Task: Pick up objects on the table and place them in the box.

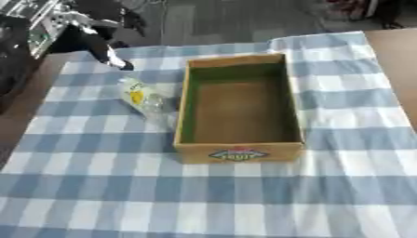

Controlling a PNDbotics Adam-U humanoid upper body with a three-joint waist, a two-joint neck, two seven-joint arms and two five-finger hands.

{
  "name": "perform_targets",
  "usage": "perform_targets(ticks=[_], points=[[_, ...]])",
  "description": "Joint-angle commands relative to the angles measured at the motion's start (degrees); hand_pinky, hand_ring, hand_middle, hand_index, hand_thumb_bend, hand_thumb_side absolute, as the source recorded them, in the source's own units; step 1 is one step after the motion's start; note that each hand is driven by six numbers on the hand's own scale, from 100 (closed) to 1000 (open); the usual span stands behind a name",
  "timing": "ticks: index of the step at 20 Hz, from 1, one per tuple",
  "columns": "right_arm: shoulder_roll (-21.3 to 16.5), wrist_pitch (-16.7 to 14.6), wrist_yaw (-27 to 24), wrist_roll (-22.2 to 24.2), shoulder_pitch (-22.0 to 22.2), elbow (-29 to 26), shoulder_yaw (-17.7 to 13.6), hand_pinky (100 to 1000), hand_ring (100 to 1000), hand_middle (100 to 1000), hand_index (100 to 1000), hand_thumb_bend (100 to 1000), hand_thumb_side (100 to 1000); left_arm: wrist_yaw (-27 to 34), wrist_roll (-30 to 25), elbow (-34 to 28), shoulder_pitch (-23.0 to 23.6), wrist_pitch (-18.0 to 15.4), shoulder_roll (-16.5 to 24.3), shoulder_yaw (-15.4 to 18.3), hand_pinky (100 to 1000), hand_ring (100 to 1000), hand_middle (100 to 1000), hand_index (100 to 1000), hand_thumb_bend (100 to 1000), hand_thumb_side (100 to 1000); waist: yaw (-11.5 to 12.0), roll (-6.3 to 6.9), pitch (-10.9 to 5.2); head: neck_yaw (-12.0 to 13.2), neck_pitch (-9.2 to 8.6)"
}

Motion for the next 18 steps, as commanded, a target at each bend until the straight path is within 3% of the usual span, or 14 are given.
perform_targets(ticks=[1, 18], points=[[-0.5, 0.1, -0.3, 0.2, -1.0, -0.9, -0.2, 528, 491, 548, 780, 100, 969, -0.9, -15.2, -0.6, -1.4, -16.3, 1.0, -0.8, 967, 965, 982, 947, 1000, 847, 0.1, -0.24, -0.83, 0.6, 0.24], [-1.5, 0.4, 0.0, -0.1, -0.3, -0.9, -0.4, 527, 490, 548, 779, 100, 969, 3.1, -11.3, -9.6, 1.5, -16.4, 2.8, -8.5, 954, 966, 1000, 982, 1000, 913, 1.1, 0.06, -1.41, -1.3, 1.28]])
